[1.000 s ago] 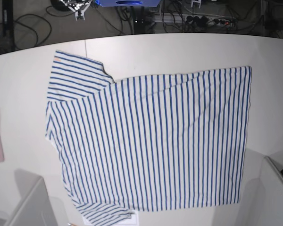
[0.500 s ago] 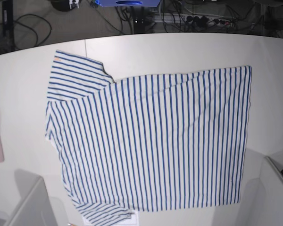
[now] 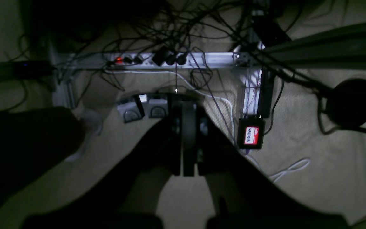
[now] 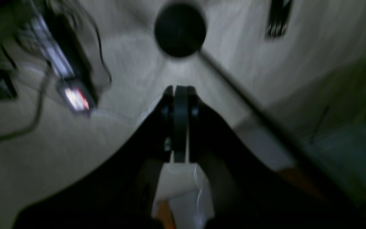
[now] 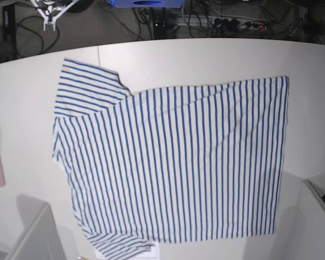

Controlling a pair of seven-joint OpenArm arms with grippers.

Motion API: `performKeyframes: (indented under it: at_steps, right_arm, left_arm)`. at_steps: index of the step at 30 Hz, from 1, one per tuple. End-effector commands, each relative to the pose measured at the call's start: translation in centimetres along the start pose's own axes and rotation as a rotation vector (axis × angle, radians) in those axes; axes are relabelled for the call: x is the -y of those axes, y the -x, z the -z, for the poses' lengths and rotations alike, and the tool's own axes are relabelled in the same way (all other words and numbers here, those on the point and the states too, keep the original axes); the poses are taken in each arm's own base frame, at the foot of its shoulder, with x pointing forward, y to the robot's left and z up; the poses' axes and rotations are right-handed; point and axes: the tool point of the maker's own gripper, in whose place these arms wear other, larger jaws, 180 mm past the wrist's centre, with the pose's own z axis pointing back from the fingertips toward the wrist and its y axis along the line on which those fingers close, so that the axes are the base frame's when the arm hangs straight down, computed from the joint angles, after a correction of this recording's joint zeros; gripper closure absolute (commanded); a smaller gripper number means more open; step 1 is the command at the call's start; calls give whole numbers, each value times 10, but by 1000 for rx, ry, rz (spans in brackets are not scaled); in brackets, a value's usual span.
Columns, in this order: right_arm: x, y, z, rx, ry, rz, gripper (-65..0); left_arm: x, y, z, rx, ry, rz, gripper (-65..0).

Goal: Fold the T-shirt properly
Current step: 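Move both grippers down to the shirt's shoulder corners and grasp them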

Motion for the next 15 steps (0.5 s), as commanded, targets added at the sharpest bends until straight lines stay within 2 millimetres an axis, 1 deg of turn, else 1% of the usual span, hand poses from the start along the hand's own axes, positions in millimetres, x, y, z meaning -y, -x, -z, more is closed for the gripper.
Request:
performKeyframes:
  at_steps: [1,2,3,6,7,10,11,12,13,15]
  right_arm:
    - [7,-10,-9,20,15,5,0]
    - [12,-18,-16,31,25,16,0]
    - [14,-26,-23,44,31,37,0]
    - [25,-58,-51,127,58,102,0]
    - [25,-68,-60,156,59,114,0]
    - [21,-95,-84,242,51,134,0]
    - [18,-103,-89,266,44,147,0]
    - [14,-109,-92,284,34,163,0]
    - [10,-118,-95,306,23,182,0]
    - [4,-129,-96,330,3,197,0]
  left_arm:
    - [2,-9,-9,27,18,9,0]
    - [2,-20,-14,54,23,8,0]
    - [-3,-30,-20,81,12,-3,0]
    - [-22,-66,-41,176,-45,-14,0]
    - [-26,-75,-47,202,-63,-19,0]
    - [-39,-113,-71,311,-110,-23,0]
    - [-42,-124,-76,341,-122,-21,0]
    - [-45,-136,-81,373,-135,-17,0]
    - [-51,-143,-84,393,-152,-13,0]
    - [-58,-161,-84,444,-173,-11,0]
